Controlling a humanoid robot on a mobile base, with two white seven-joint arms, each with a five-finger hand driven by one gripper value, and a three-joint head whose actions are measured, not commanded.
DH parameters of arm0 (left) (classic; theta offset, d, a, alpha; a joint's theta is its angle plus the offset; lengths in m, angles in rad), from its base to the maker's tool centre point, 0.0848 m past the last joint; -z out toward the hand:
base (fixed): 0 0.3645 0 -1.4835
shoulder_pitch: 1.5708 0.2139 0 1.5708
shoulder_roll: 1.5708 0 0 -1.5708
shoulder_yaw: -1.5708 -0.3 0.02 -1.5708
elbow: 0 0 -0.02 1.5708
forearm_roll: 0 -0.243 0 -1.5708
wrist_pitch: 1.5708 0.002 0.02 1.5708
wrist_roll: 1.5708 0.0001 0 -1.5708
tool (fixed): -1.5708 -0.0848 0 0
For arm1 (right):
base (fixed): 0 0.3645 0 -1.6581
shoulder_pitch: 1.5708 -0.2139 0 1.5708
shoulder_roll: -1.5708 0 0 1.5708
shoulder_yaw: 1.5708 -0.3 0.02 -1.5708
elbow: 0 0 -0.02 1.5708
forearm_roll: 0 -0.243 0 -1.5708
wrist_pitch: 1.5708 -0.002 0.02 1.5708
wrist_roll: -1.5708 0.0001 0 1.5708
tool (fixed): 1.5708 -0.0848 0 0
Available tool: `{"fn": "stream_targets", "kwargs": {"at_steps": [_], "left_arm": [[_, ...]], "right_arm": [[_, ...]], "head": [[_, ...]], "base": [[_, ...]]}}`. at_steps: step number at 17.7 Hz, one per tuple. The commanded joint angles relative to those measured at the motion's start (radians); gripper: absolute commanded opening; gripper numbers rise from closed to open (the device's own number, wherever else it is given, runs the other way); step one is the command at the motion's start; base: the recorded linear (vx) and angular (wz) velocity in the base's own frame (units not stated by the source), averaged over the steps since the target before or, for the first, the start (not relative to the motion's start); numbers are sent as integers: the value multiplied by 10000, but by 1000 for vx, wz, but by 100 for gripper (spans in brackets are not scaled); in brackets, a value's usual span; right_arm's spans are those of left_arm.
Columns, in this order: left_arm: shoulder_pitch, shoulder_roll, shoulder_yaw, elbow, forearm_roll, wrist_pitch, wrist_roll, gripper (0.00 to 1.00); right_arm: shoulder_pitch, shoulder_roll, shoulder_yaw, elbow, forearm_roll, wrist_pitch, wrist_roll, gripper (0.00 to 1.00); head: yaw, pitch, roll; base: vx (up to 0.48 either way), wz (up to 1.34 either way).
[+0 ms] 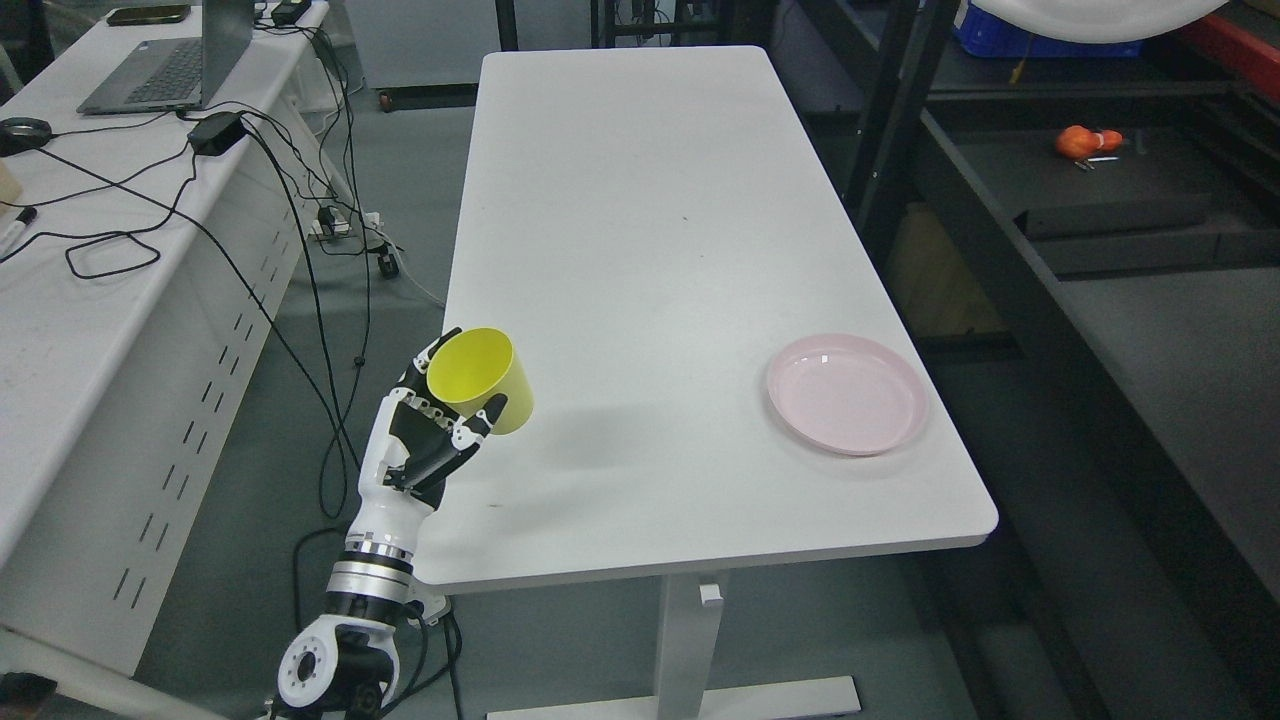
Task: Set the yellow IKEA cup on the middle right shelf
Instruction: 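Lift the yellow cup with the left hand while turning toward the shelves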
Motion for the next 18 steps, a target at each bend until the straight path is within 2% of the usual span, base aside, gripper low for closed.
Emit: {"fn": "stream_targets", "kwargs": {"at_steps": [1,8,18], "left_arm": [[177,174,-127,-985,13,3,2,0],[177,174,-632,-1230,13,3,2,0],[-129,174,-2504,-1353,13,-273,17,1]], "right_arm": [[140,-175,169,0,-245,8,-8,99],[140,-175,169,0,-245,8,-8,99],[140,-175,169,0,-245,8,-8,99]], "head": [[0,0,0],[0,0,0],[0,0,0]], "base": [[-183,-288],[-241,-682],[-285,-927]]}}
